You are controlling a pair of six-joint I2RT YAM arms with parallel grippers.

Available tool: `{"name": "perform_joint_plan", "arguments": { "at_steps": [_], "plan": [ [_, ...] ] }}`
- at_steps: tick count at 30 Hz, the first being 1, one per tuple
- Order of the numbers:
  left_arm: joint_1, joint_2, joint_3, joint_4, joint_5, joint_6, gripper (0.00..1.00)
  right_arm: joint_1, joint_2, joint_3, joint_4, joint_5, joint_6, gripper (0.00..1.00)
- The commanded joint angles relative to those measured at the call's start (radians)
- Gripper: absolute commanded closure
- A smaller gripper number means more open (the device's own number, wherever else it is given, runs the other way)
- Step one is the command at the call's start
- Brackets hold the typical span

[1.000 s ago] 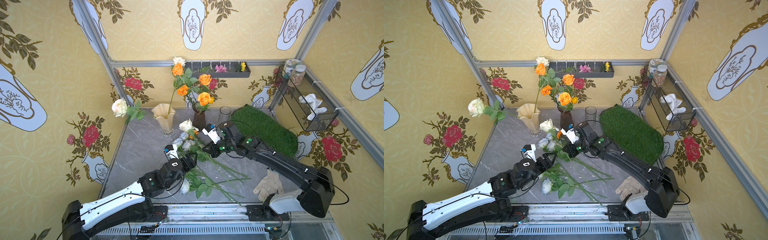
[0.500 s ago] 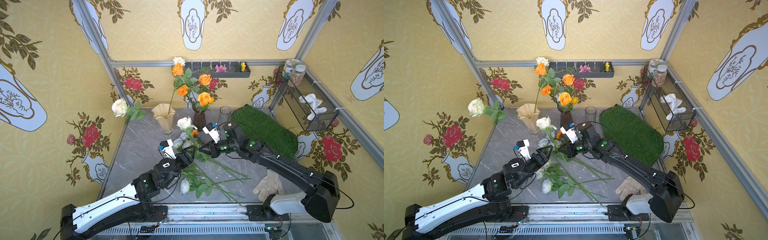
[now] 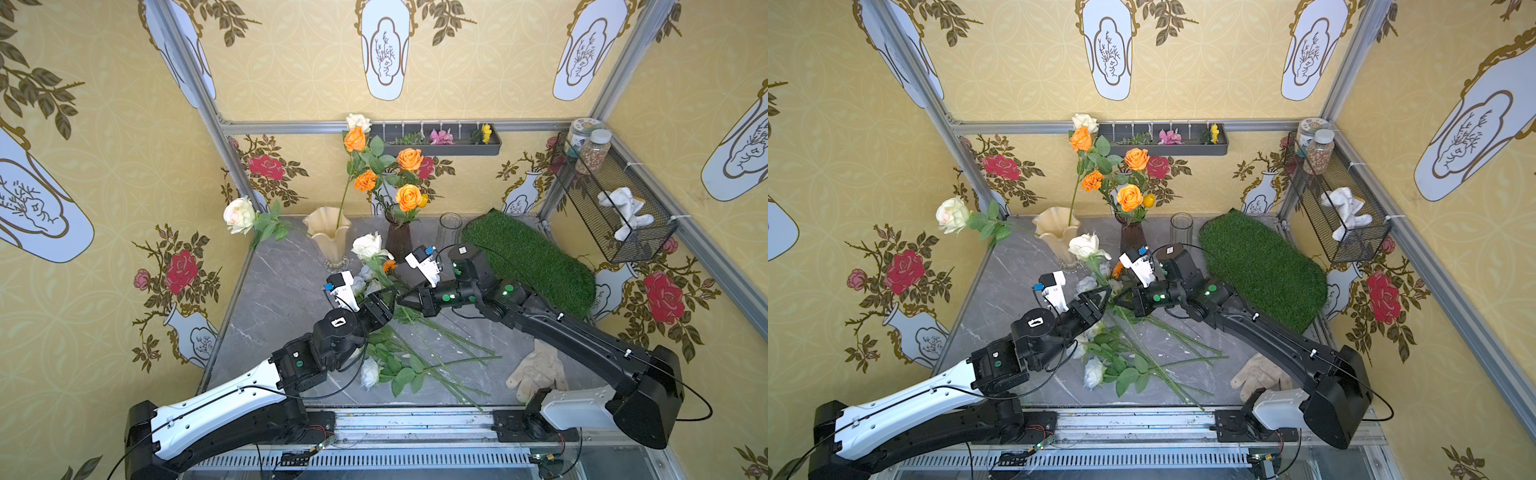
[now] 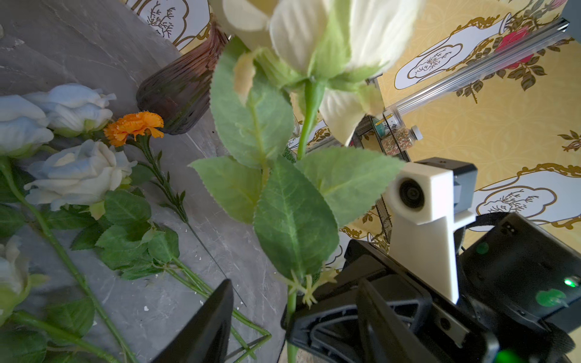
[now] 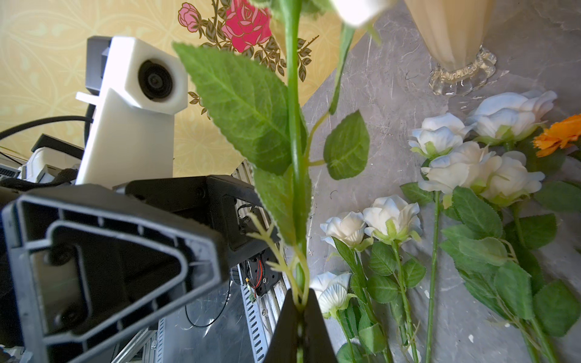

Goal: Arrange the flowers in different vases according to their colors
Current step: Pick up the flower at the center of the board.

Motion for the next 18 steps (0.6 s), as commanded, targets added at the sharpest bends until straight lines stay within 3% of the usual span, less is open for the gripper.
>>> {"name": "perform_joint_plan", "arguments": {
  "at_steps": [1,7,13,16,18],
  "plan": [
    [0.013,0.011,0.008,0.014,0.015,0.011,0.36,0.003,-0.004,-0.004,0.055,-0.024,0.003,1.0],
    [0.052,0.032,0.026,-0.005,0.062,0.002,0.48,0.007,-0.007,-0.01,0.049,-0.019,-0.006,1.0],
    [0.07,0.058,0.057,-0.033,0.089,0.002,0.71,0.008,-0.011,-0.018,0.044,-0.002,-0.014,1.0],
    [0.074,0.075,0.082,-0.068,0.091,0.005,0.82,0.008,-0.017,-0.02,0.035,0.017,-0.021,0.86],
    [0.079,0.084,0.101,-0.097,0.084,0.01,0.9,0.007,-0.023,-0.02,0.027,0.03,-0.025,0.65]
  ]
}}
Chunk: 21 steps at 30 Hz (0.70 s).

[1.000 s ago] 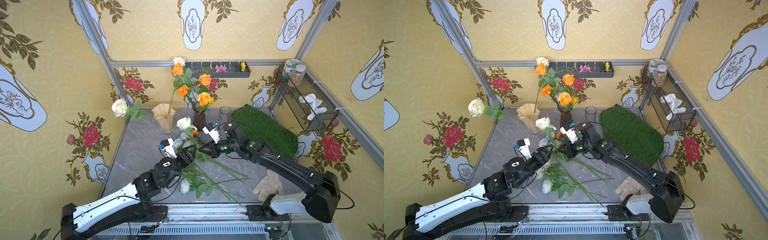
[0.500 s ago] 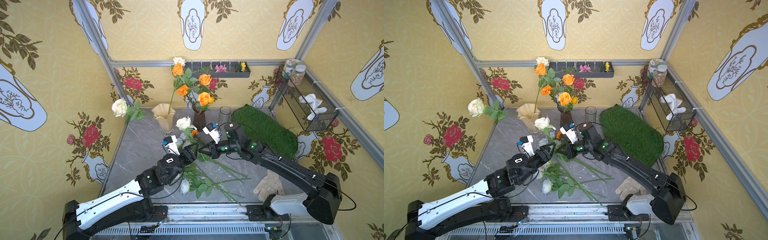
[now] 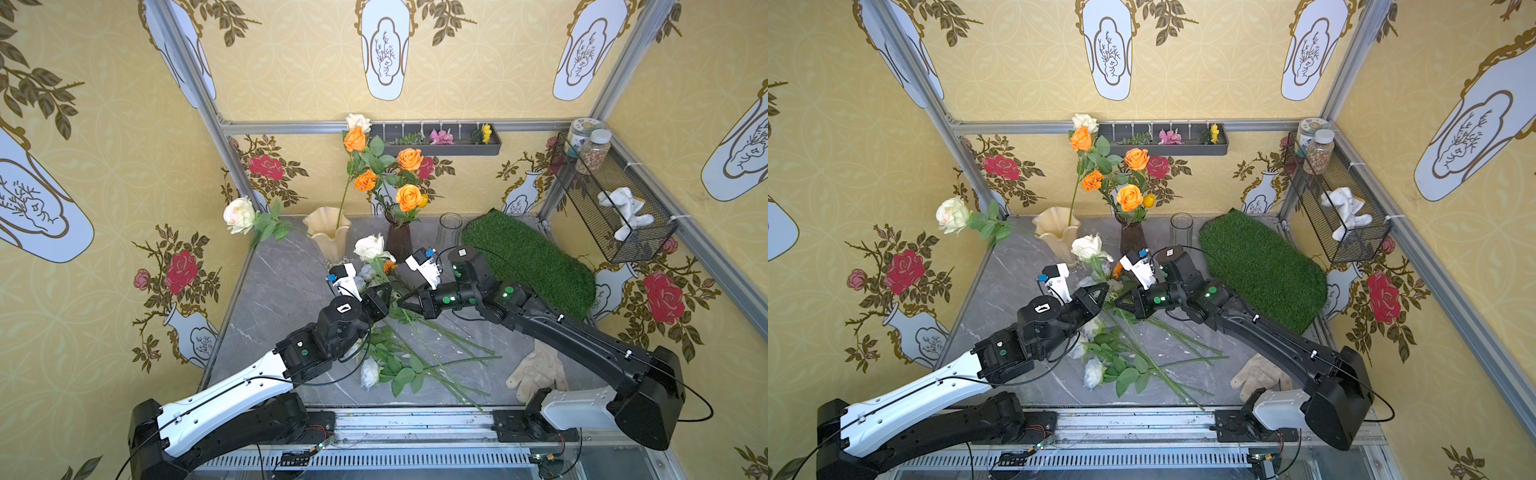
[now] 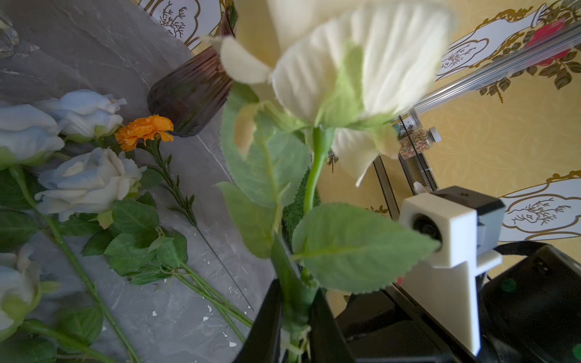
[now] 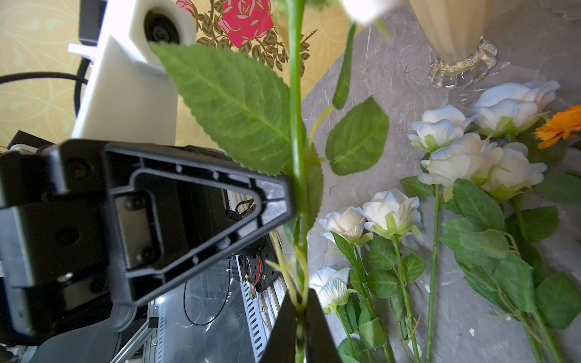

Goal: Arrange the flowers in different vases according to their colors
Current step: Pick up the flower at the center of the board.

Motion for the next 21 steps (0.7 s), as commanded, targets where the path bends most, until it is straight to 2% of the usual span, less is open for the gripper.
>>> {"name": "perform_joint_plan", "arguments": {
  "at_steps": [1,4,8,12,14,16,17,21],
  "plan": [
    [0.008,0.012,0.031,-0.053,-0.004,0.014,0.94,0.001,-0.015,-0.003,0.022,0.032,-0.021,0.62],
    [0.023,0.015,0.056,-0.098,-0.015,0.023,0.99,-0.002,-0.026,-0.004,0.008,0.046,-0.038,0.61],
    [0.049,0.018,0.06,-0.096,0.011,0.023,0.99,-0.015,-0.039,-0.033,0.037,0.062,-0.04,0.71],
    [0.055,0.037,0.058,-0.092,0.018,0.017,1.0,-0.046,-0.033,-0.052,0.053,0.054,-0.031,0.72],
    [0.066,0.046,0.056,-0.093,0.022,0.009,1.0,-0.066,-0.034,-0.057,0.059,0.039,-0.021,0.66],
    [0.083,0.052,0.056,-0.091,0.032,0.0,1.0,-0.081,-0.044,-0.071,0.074,0.037,-0.012,0.49],
    [0.093,0.053,0.054,-0.084,0.04,-0.004,1.0,-0.085,-0.049,-0.077,0.083,0.04,-0.007,0.43],
    [0.114,0.065,0.056,-0.06,0.058,-0.008,1.0,-0.071,-0.058,-0.147,0.207,0.048,0.062,0.4]
  ]
}}
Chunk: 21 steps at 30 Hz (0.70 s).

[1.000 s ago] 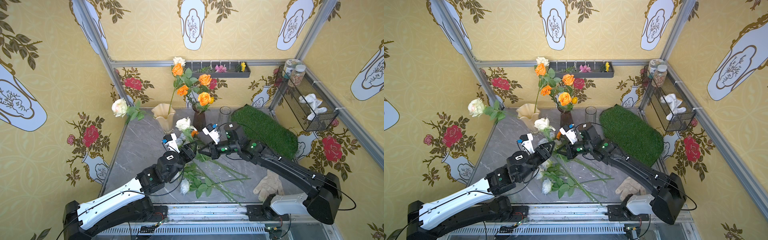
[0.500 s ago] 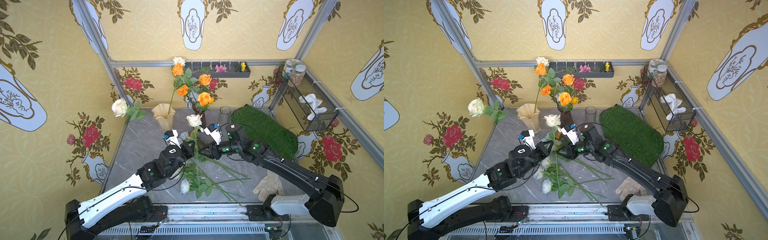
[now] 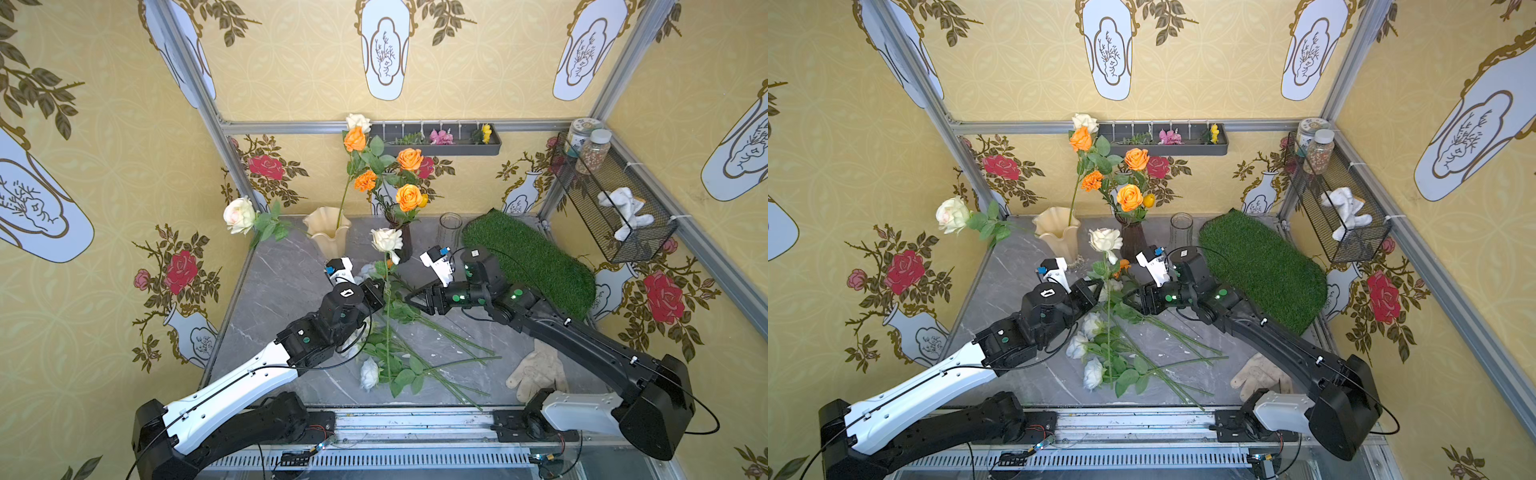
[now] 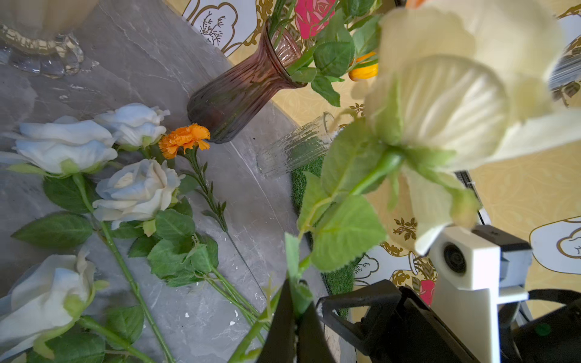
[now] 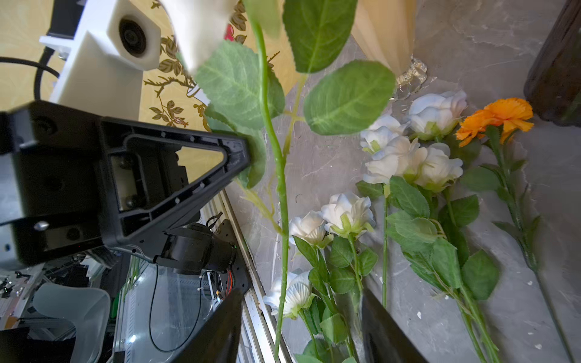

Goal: Arrange the flowers in different vases according to their colors
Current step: Pick up the flower at the center of the board.

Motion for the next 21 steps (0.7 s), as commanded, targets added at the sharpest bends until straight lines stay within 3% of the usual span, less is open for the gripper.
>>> {"name": "perform_joint_plan", "arguments": {
  "at_steps": [1,6,10,13,15,19,21],
  "plan": [
    [0.013,0.014,0.002,0.042,0.03,-0.01,1.0,0.024,-0.004,-0.056,0.177,0.012,0.086,0.4],
    [0.019,0.029,0.005,0.06,0.024,-0.032,1.0,0.107,0.032,-0.139,0.335,0.088,0.161,0.35],
    [0.021,0.028,-0.001,0.085,0.037,-0.047,1.0,0.146,0.078,-0.12,0.3,0.142,0.121,0.32],
    [0.021,0.02,0.0,0.1,0.047,-0.061,1.0,0.145,0.099,-0.115,0.292,0.152,0.106,0.36],
    [0.021,0.012,-0.003,0.104,0.046,-0.071,1.0,0.145,0.1,-0.111,0.288,0.151,0.106,0.49],
    [0.021,-0.006,-0.015,0.102,0.027,-0.088,1.0,0.146,0.079,-0.104,0.259,0.166,0.098,0.95],
    [0.021,-0.013,-0.024,0.103,0.022,-0.092,0.97,0.146,0.069,-0.098,0.235,0.168,0.083,1.0]
  ]
}}
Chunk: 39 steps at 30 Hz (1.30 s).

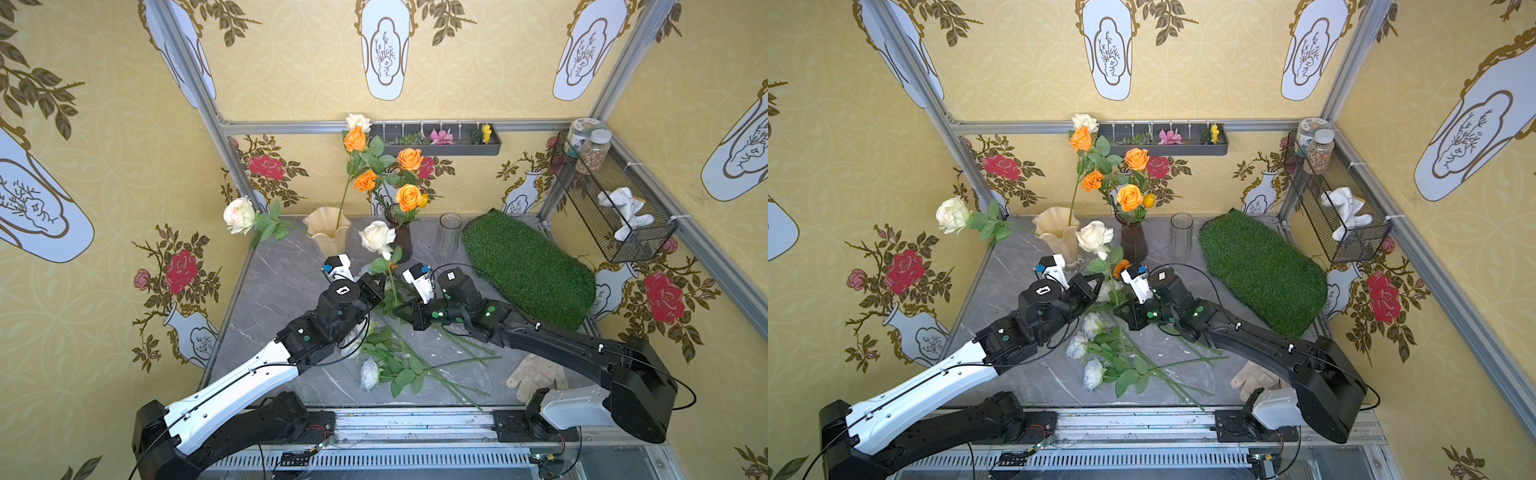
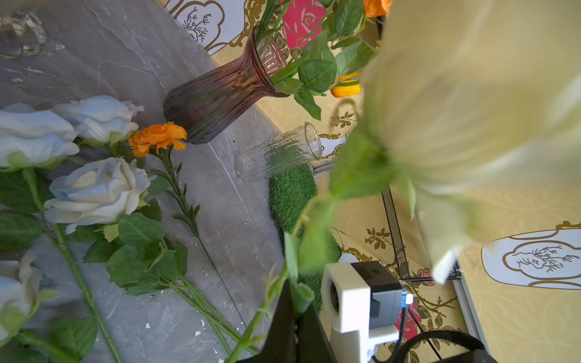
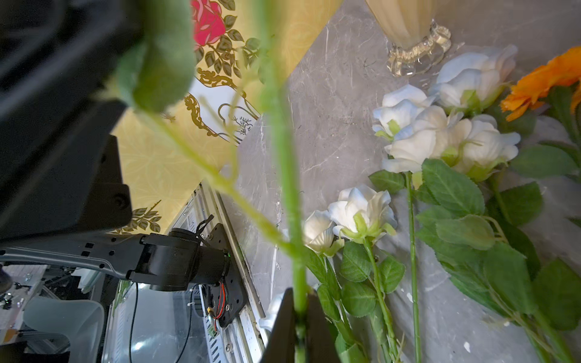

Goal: Arrange the flowers in different vases according to their colors
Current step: Pick up the flower at the center of the board.

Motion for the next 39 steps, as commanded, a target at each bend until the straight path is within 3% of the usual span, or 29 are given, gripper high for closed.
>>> {"name": "perform_joint_plan", "arguments": {
  "at_steps": [1,5,9,10,17,22,33,37,39],
  "plan": [
    [0.002,-0.01,-0.018,0.031,-0.006,-0.012,0.95,0.001,-0.022,0.017,-0.011,0.029,-0.016,1.0],
    [0.002,-0.014,-0.031,0.038,0.008,-0.011,0.78,0.001,-0.03,0.048,-0.076,-0.006,-0.037,1.0],
    [0.0,-0.031,-0.056,0.068,0.056,0.0,0.02,0.001,-0.023,0.1,-0.163,-0.051,-0.066,1.0],
    [-0.002,-0.038,-0.066,0.081,0.067,0.003,0.0,0.0,-0.02,0.114,-0.188,-0.06,-0.074,1.0],
    [-0.043,-0.039,-0.058,0.108,0.113,0.059,0.01,0.0,-0.005,0.169,-0.271,-0.112,-0.096,1.0],
    [-0.057,-0.008,-0.044,0.105,0.095,0.076,0.18,0.0,-0.013,0.179,-0.279,-0.132,-0.089,1.0],
    [-0.057,0.056,-0.015,0.091,0.128,0.093,0.46,0.002,-0.038,0.182,-0.299,-0.14,-0.091,1.0],
    [-0.056,0.035,-0.051,0.092,0.11,0.072,0.52,0.0,-0.048,0.178,-0.291,-0.149,-0.082,1.0],
    [-0.057,0.008,-0.073,0.091,0.092,0.064,0.49,-0.001,-0.053,0.173,-0.285,-0.155,-0.079,1.0]
  ]
}}
